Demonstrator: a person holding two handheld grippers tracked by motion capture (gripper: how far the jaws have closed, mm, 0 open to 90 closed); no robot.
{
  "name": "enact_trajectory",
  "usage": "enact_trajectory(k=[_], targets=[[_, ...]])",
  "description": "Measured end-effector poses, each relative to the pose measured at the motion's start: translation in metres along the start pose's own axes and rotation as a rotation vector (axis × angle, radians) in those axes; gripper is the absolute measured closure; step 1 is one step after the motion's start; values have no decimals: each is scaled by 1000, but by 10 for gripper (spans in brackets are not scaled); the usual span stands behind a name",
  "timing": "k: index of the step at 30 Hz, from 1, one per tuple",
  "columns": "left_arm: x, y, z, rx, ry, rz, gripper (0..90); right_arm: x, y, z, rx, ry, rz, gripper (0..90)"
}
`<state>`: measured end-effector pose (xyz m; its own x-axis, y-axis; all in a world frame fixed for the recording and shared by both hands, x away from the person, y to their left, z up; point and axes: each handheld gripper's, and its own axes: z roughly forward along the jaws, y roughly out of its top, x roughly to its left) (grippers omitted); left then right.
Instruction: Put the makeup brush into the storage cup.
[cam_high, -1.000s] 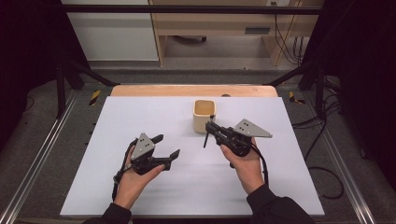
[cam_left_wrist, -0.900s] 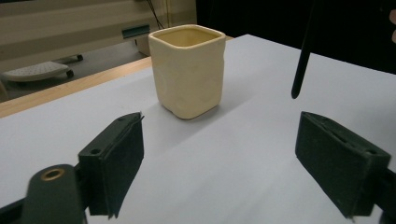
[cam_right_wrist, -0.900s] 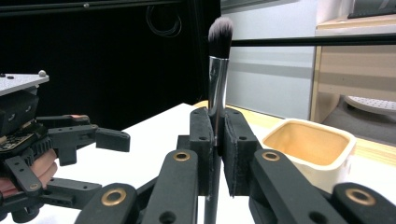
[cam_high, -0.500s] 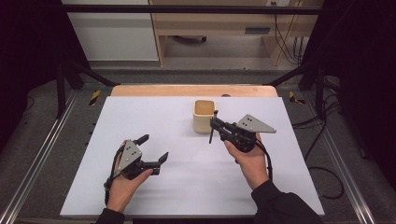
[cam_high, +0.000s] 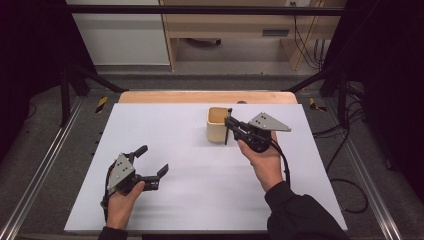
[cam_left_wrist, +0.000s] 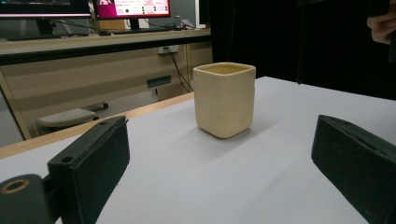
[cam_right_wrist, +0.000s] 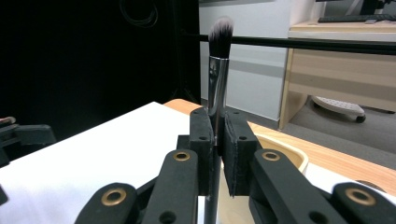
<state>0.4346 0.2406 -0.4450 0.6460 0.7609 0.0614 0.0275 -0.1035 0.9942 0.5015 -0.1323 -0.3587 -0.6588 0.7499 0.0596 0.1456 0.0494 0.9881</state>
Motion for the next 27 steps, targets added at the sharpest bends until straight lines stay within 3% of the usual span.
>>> enact_trajectory(k=[7,10,27], targets=[[3,-4,-6,5,14,5,40,-2,7,2,-5,-9,-13,834],[3,-4,-8,2,2,9,39,-3,10,2,-10,-13,-20,834],[8,-5,-19,-41,2,-5,18,-5,19,11,-1,-22,-56,834]])
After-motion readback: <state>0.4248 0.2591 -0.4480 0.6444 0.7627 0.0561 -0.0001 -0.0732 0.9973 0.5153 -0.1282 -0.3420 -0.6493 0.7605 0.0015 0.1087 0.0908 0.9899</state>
